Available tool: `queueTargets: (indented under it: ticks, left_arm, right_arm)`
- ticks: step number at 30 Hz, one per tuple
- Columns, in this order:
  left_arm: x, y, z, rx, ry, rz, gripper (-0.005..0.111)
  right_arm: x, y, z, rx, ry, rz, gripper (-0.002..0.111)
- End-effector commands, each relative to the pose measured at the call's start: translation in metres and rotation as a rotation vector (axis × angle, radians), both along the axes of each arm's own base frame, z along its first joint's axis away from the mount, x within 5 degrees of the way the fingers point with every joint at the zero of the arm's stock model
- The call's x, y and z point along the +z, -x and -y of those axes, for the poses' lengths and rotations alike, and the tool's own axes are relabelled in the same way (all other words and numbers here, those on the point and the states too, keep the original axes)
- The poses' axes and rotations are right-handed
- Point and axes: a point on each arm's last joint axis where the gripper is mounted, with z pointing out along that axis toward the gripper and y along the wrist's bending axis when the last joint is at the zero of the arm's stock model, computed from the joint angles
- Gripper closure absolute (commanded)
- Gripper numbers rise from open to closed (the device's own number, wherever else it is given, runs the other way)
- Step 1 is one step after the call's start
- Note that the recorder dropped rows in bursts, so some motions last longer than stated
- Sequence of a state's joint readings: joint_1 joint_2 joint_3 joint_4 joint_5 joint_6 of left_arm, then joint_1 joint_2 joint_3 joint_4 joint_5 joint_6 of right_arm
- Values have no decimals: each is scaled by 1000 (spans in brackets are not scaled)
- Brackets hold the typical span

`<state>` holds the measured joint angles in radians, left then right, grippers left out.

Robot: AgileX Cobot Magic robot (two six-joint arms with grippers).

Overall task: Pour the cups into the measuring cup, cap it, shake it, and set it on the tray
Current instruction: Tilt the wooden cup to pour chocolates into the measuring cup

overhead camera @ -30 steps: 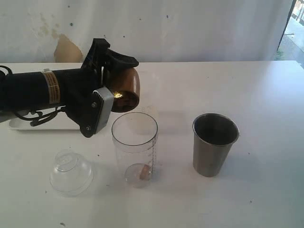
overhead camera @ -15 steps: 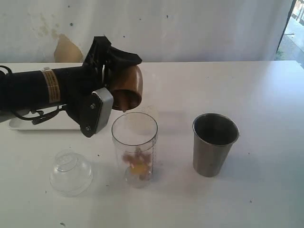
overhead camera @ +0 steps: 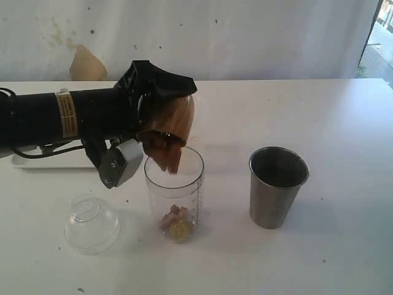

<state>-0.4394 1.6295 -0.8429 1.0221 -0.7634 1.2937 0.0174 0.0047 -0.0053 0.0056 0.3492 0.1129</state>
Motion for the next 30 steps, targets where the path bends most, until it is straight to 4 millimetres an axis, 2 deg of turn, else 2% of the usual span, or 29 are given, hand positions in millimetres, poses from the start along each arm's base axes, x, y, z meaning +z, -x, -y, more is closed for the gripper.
queueTargets:
  ticks: [1, 10, 17, 20, 23, 27, 30]
  left_arm:
    - [3, 3, 3, -41, -5, 42, 107]
    - [4, 1, 2, -17, 17, 18, 107]
    - [7, 0, 3, 63, 258, -367, 107]
    - [8, 1, 3, 72, 309, -450, 107]
    - [7, 1, 3, 52, 251, -340, 107]
    - [7, 0, 2, 17, 126, -109, 107]
    - [7, 0, 3, 11, 115, -79, 107]
  right_arm:
    - [-2, 0, 0, -6, 2, -1, 108]
    - [-2, 0, 0, -6, 2, -1, 108]
    - [-2, 0, 0, -6, 2, -1, 108]
    - [-2, 0, 0, -6, 2, -1, 108]
    - [-2, 0, 0, -6, 2, -1, 108]
    - [-2, 0, 0, -6, 2, -1, 108]
    - [-2, 0, 0, -6, 2, -1, 108]
